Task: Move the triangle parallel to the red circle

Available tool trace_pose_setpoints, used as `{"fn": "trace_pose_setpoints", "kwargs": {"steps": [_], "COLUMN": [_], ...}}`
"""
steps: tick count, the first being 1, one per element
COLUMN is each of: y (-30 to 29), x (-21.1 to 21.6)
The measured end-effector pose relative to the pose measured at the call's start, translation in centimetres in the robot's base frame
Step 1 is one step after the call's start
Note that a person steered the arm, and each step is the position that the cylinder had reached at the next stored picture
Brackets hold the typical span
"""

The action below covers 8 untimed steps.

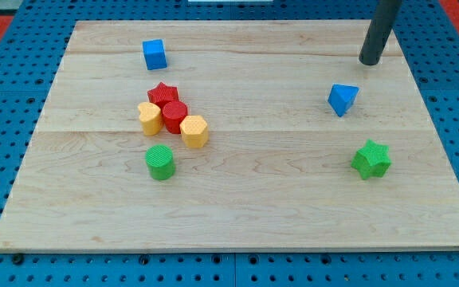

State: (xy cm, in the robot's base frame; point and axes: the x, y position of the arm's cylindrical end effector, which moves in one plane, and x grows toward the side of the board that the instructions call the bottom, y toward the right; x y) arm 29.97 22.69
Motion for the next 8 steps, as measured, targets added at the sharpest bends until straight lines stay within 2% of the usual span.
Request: {"fn": "trace_pose_setpoints", "kwargs": {"steps": [2, 3, 4, 6, 7, 8], "y": [0.4, 1.6, 2.1, -3.5, -11.9, -12.4], "x": [0.4, 2.0, 6.1, 8.9, 7.9, 6.5]}}
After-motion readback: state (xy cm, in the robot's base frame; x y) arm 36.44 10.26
